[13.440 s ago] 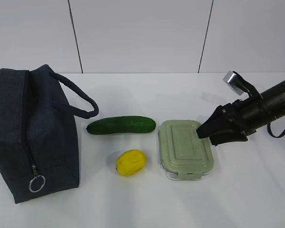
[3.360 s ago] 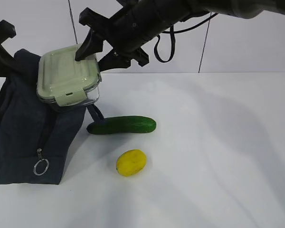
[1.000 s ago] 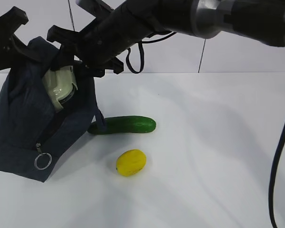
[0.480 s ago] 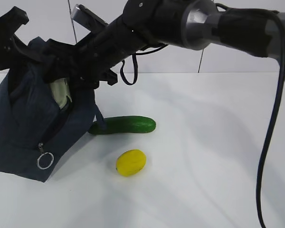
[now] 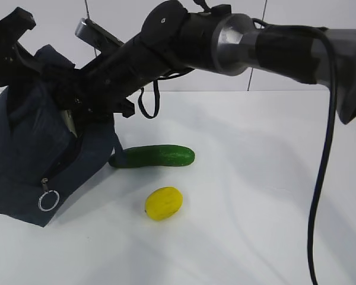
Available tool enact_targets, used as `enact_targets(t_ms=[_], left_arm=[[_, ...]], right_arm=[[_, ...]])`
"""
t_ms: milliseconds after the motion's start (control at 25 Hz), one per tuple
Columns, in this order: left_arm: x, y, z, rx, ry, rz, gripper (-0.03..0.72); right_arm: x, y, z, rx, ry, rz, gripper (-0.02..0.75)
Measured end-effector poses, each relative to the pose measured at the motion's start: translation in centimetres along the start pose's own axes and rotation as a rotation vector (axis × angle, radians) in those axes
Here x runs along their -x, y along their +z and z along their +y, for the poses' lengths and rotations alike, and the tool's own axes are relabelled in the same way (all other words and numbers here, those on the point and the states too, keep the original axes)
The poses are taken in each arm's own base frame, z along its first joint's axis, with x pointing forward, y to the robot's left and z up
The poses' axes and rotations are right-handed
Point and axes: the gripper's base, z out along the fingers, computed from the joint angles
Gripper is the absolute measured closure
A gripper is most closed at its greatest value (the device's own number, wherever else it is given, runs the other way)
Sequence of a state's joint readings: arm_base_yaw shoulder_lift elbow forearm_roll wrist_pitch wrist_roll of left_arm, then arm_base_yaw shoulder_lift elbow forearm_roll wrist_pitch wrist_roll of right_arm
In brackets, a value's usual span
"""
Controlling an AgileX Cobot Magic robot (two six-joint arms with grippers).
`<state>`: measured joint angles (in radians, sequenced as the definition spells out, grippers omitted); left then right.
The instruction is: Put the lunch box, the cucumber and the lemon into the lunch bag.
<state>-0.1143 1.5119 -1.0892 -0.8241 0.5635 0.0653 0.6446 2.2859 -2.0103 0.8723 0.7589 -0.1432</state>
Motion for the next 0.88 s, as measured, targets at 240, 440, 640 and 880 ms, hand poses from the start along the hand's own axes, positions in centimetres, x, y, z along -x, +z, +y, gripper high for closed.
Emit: enact_targets(t_ms=[240, 440, 640, 880], left_arm=[[0.02, 0.15, 0.07, 0.0, -0.006, 0.001, 0.692], [0.03, 0.15, 0.07, 0.001, -0.006, -0.001, 0.692], [0.08, 0.31, 0.24, 0.011, 0.005, -0.003, 0.692], [0.06, 0.31, 0.28, 0.017, 0.014, -0.001, 0.692]], right_arm=[[0.05, 0.0, 0.08, 0.009, -0.003, -0.005, 0.346], [0.11, 0.0, 0.21, 0.023, -0.003, -0.012, 0.3], [0.15, 0.0, 0.24, 0.027, -0.001, -0.017, 0.277], [0.06, -0.12, 0.38, 0.031, -0.006, -0.004, 0.274]])
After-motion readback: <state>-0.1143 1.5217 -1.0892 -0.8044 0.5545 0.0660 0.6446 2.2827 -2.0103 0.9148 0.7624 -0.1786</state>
